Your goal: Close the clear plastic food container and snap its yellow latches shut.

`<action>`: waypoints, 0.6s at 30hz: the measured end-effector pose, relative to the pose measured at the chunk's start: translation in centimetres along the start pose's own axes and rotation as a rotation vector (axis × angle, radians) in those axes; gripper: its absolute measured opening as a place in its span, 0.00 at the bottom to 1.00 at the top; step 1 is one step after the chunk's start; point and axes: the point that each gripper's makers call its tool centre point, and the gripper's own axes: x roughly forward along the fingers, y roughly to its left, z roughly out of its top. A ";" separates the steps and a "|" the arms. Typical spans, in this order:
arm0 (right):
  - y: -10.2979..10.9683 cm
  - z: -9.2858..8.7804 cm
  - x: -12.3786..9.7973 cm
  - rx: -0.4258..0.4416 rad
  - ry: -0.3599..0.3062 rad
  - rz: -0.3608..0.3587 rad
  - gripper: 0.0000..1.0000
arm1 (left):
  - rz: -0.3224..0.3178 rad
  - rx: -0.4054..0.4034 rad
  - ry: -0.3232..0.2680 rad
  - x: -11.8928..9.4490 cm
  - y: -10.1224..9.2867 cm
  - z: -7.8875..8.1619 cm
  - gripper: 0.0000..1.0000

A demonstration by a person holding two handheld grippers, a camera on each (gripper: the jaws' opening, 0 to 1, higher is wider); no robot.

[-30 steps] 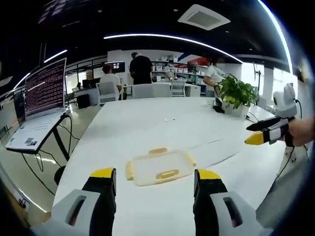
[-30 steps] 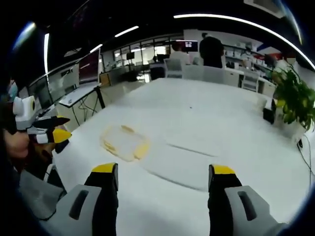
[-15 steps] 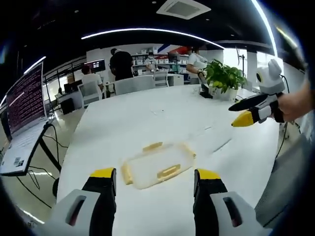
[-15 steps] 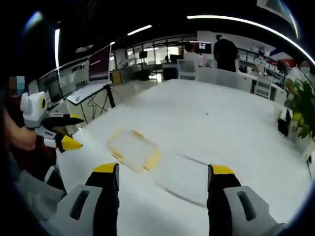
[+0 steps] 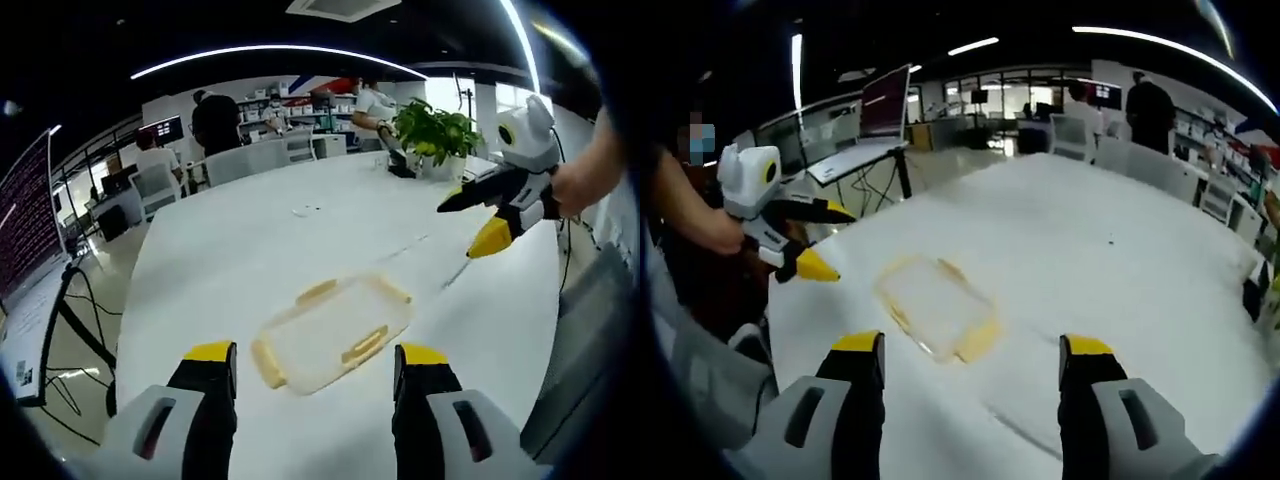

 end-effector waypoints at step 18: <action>2.8 -0.1 3.8 -0.237 0.102 0.222 0.66 | -0.249 0.235 0.105 2.8 -0.2 -1.1 0.60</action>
